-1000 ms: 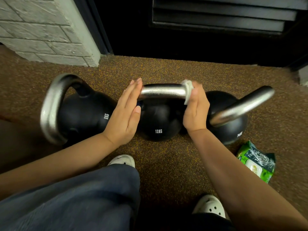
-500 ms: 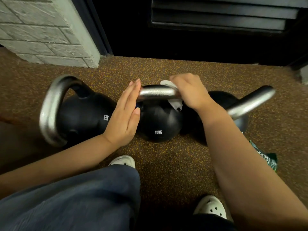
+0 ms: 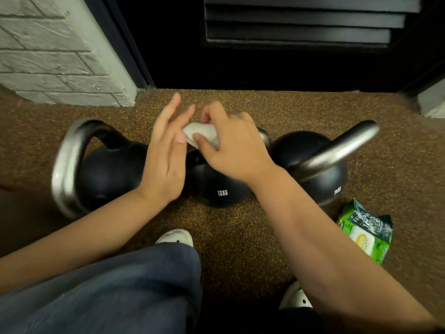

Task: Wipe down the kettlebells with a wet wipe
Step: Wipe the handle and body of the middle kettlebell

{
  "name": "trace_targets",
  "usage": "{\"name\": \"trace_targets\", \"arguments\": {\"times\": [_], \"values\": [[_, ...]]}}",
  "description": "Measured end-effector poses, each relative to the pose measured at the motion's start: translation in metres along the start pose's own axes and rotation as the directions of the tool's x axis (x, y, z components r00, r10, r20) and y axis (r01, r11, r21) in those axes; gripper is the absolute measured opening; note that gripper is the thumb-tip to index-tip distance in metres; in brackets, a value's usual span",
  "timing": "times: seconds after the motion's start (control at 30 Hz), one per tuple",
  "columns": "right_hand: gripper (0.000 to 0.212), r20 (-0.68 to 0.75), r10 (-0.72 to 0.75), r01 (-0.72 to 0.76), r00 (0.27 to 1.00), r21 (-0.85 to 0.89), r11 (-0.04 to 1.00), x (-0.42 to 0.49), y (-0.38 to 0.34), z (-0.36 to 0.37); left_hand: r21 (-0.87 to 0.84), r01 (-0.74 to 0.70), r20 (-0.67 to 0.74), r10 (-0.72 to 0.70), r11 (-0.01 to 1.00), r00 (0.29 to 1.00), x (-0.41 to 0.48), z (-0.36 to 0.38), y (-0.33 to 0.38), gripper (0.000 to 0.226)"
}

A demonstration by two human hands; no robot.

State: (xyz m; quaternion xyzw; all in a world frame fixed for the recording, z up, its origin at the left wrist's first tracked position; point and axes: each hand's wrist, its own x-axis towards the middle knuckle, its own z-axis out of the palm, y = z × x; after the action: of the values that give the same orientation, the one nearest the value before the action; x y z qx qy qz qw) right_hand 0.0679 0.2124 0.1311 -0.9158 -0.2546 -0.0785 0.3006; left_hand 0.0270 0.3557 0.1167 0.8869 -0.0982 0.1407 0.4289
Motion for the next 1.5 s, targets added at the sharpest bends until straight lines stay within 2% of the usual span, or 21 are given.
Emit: {"name": "trace_targets", "arguments": {"times": [0.03,0.1,0.2,0.3,0.33,0.4,0.47,0.53,0.6,0.67,0.77,0.9,0.93,1.0,1.1,1.2,1.27,1.4,1.5], "values": [[0.031,-0.033,-0.012,0.012,0.999,-0.014,1.0,-0.007,0.004,0.001,0.045,-0.008,0.066,0.005,0.999,0.998,0.009,-0.002,0.005,0.049],[0.033,-0.094,-0.021,0.02,0.995,-0.019,1.0,-0.022,0.008,0.004,0.171,-0.062,0.289,0.011,0.983,0.957,0.027,-0.002,0.013,0.053],[0.049,-0.18,0.022,-0.012,0.983,0.055,0.998,-0.046,0.015,0.013,0.358,-0.326,0.519,0.104,0.875,0.849,0.041,0.002,0.019,0.06],[0.053,-0.294,0.098,-0.071,0.951,0.101,0.992,-0.069,0.02,0.025,0.43,-0.527,0.62,0.184,0.733,0.763,0.04,0.012,0.025,0.061],[0.05,-0.343,0.156,-0.119,0.926,0.127,0.985,-0.078,0.021,0.03,0.455,-0.572,0.627,0.211,0.682,0.75,0.038,0.016,0.025,0.06],[0.05,-0.411,0.37,-0.294,0.833,0.239,0.926,-0.096,0.02,0.041,0.524,-0.63,0.619,0.251,0.573,0.744,0.036,0.021,0.023,0.057],[0.056,-0.35,0.552,-0.447,0.757,0.339,0.828,-0.112,0.016,0.056,0.569,-0.675,0.624,0.288,0.47,0.726,0.039,0.021,0.018,0.055],[0.062,-0.207,0.612,-0.519,0.763,0.368,0.771,-0.124,0.01,0.073,0.579,-0.73,0.656,0.324,0.363,0.682,0.043,0.022,0.017,0.055],[0.063,-0.082,0.623,-0.552,0.778,0.387,0.739,-0.128,0.003,0.088,0.58,-0.776,0.691,0.355,0.248,0.63,0.048,0.026,0.017,0.056],[0.063,-0.021,0.614,-0.565,0.789,0.367,0.739,-0.125,-0.001,0.096,0.573,-0.805,0.727,0.359,0.152,0.585,0.05,0.031,0.021,0.058],[0.064,0.012,0.613,-0.591,0.79,0.281,0.756,-0.123,-0.002,0.099,0.521,-0.852,0.812,0.282,0.044,0.511,0.053,0.039,0.03,0.067],[0.063,0.019,0.599,-0.583,0.801,0.256,0.771,-0.125,0.002,0.099,0.382,-0.891,0.92,0.191,-0.247,0.341,0.055,0.056,0.043,0.067],[0.063,0.019,0.598,-0.581,0.802,0.263,0.771,-0.125,0.003,0.1,0.353,-0.889,0.935,0.159,-0.291,0.318,0.056,0.062,0.046,0.065],[0.064,0.018,0.597,-0.577,0.802,0.279,0.768,-0.125,0.003,0.101,0.337,-0.886,0.942,0.111,-0.318,0.318,0.057,0.075,0.052,0.063],[0.064,0.019,0.589,-0.57,0.808,0.278,0.773,-0.125,0.003,0.102,0.324,-0.895,0.944,0.052,-0.305,0.325,0.058,0.088,0.059,0.058],[0.063,0.01,0.59,-0.571,0.808,0.264,0.777,-0.125,0.004,0.103,0.325,-0.924,0.946,0.05,-0.201,0.321,0.067,0.094,0.064,0.05],[0.063,0.009,0.591,-0.573,0.806,0.261,0.777,-0.125,0.005,0.104,0.329,-0.929,0.944,0.088,-0.171,0.318,0.071,0.094,0.064,0.046],[0.063,0.018,0.569,-0.558,0.822,0.222,0.8,-0.128,0.008,0.105,0.32,-0.927,0.938,0.2,-0.197,0.282,0.071,0.075,0.054,0.049],[0.064,0.027,0.548,-0.543,0.836,0.186,0.819,-0.13,0.011,0.104,0.429,-0.896,0.865,0.339,-0.114,0.371,0.071,0.059,0.04,0.052]]}}
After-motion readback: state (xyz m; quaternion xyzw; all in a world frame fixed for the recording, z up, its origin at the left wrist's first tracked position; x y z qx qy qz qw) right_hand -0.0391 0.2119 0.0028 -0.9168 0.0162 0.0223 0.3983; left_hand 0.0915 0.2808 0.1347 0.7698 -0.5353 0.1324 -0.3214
